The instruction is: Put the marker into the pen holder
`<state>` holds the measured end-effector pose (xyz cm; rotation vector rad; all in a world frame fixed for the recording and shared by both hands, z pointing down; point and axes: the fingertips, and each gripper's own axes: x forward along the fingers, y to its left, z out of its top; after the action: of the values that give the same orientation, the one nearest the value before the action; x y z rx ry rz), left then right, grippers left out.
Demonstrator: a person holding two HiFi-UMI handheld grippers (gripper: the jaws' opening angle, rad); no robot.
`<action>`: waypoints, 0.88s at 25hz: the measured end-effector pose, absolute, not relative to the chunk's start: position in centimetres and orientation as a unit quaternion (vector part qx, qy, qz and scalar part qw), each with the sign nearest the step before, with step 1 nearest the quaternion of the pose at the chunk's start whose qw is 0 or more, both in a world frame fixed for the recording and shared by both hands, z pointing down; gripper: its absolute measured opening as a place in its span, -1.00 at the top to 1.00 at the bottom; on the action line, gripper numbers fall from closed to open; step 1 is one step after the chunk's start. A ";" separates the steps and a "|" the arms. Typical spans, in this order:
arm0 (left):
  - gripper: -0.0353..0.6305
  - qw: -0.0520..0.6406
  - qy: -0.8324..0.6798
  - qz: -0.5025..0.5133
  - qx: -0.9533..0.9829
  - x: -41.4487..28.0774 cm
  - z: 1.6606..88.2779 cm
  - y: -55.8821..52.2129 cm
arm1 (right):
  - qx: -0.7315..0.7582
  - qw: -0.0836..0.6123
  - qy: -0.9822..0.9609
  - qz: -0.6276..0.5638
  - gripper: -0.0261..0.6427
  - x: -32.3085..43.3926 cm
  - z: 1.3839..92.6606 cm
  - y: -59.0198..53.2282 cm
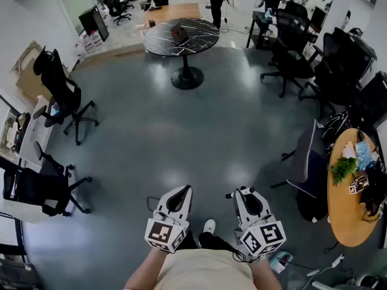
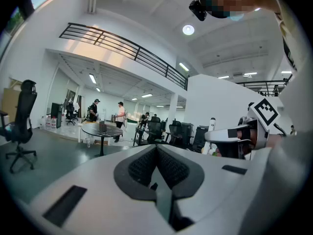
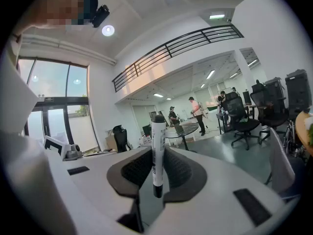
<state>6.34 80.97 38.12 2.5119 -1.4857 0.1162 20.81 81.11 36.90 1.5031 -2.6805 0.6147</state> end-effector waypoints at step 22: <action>0.87 0.129 -0.471 0.018 0.872 8.9 39.6 71.9 | 0.494 0.039 -0.842 0.214 0.68 22.5 39.4 72.7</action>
<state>8.91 71.95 39.55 2.5358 -1.3699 0.0526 22.52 72.68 39.40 1.5127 -2.5811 0.6558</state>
